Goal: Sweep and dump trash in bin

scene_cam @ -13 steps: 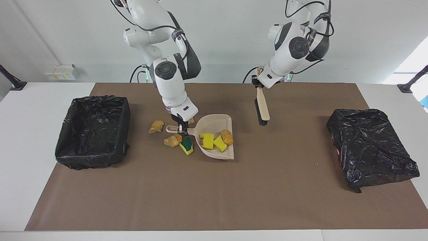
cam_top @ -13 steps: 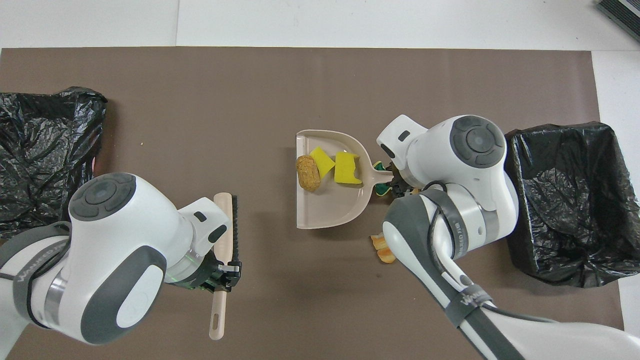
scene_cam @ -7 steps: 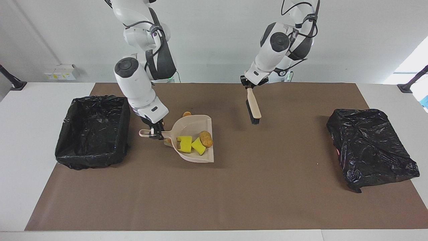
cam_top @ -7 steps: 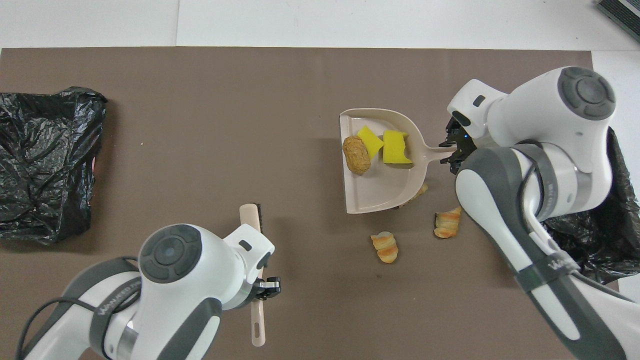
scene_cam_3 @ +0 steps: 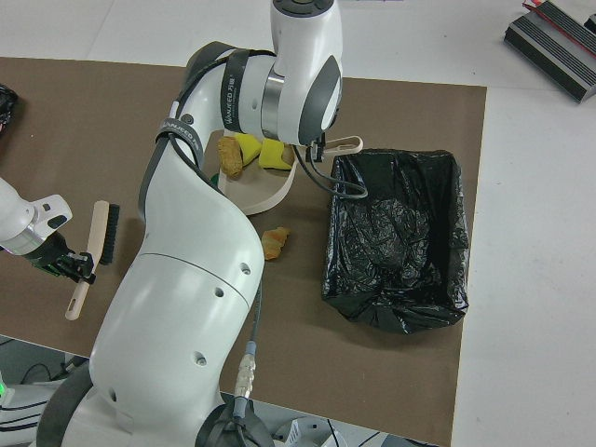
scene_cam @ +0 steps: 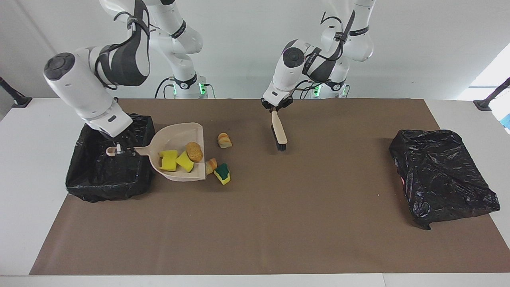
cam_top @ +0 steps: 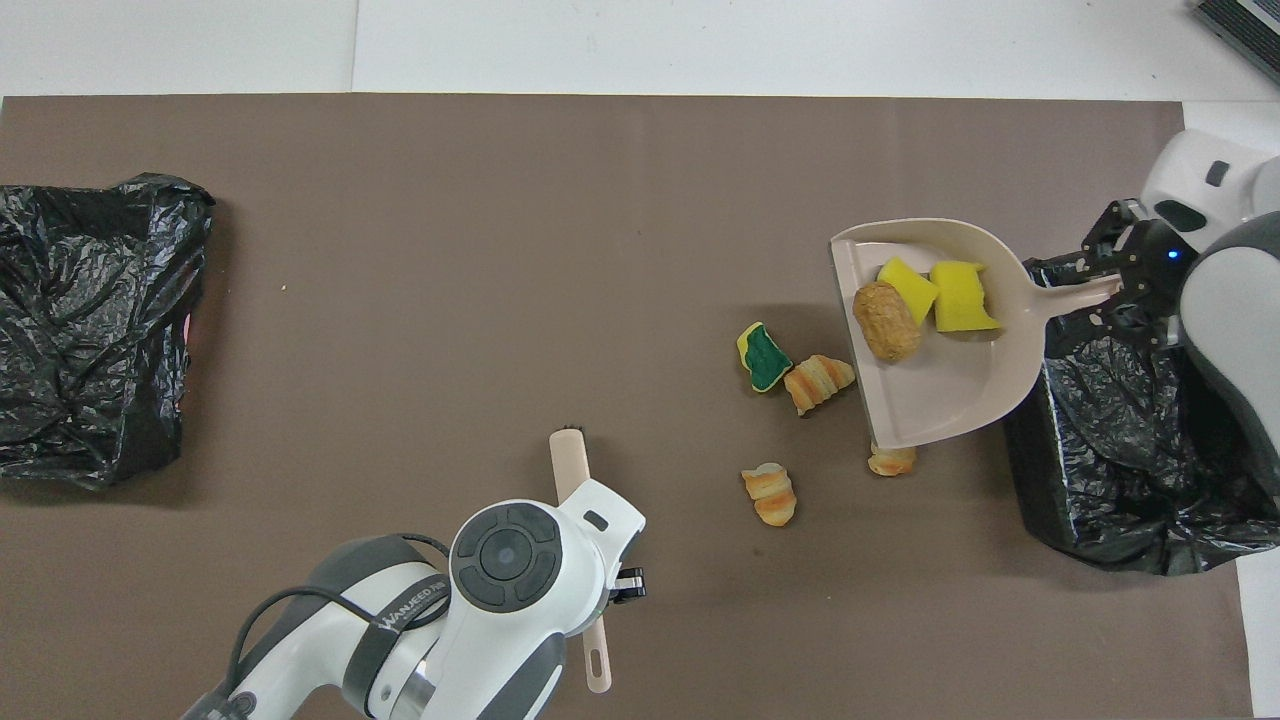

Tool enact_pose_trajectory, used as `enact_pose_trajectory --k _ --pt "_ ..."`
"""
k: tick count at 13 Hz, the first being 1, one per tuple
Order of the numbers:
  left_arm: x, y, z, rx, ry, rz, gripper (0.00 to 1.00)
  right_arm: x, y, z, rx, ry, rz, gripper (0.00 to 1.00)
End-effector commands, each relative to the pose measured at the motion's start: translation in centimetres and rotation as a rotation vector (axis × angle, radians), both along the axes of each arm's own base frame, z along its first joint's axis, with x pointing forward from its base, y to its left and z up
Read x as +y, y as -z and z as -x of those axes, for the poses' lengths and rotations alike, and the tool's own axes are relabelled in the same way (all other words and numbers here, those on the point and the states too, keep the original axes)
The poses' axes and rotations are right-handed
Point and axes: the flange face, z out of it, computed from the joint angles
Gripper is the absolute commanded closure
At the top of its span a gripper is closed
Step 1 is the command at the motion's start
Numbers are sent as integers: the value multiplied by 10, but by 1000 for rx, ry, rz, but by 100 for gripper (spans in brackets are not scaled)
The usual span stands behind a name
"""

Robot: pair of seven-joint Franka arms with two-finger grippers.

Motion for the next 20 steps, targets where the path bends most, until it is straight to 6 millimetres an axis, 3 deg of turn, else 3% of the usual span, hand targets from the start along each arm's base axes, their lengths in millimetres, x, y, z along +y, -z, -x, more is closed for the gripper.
enact_pose_trajectory --k 1,5,7,8,10,12,13,14,15,16,18,20 --pt "-4 -1 2 -14 -17 10 100 -69 -11 17 -6 -41 12 100" --pt "-9 14 6 -2 -13 -7 100 -190 -14 61 28 -33 147 100" --pt "-10 14 5 -12 -1 3 100 -222 -25 80 48 6 244 100" --pt "-11 16 5 -21 3 10 100 -228 -32 80 34 6 306 100" --pt "-16 23 11 -22 24 8 100 -226 -35 75 38 18 424 100" --pt "-17 30 11 -15 35 2 100 -178 -37 56 49 3 530 100" --pt "-17 33 11 -12 35 -2 96 -163 -43 54 47 3 576 100" --pt "-16 34 9 -9 33 -3 72 -160 -49 56 48 -11 618 100" --pt "-15 32 6 -10 28 -1 30 -163 -55 57 50 -23 662 100" --pt "-15 32 4 -6 25 -6 0 -169 -63 62 53 -22 703 100" --pt "-7 21 -5 -10 3 3 0 -172 -78 68 54 -28 763 100" --pt "2 5 -28 2 -32 4 0 -165 -87 69 51 -31 803 100"
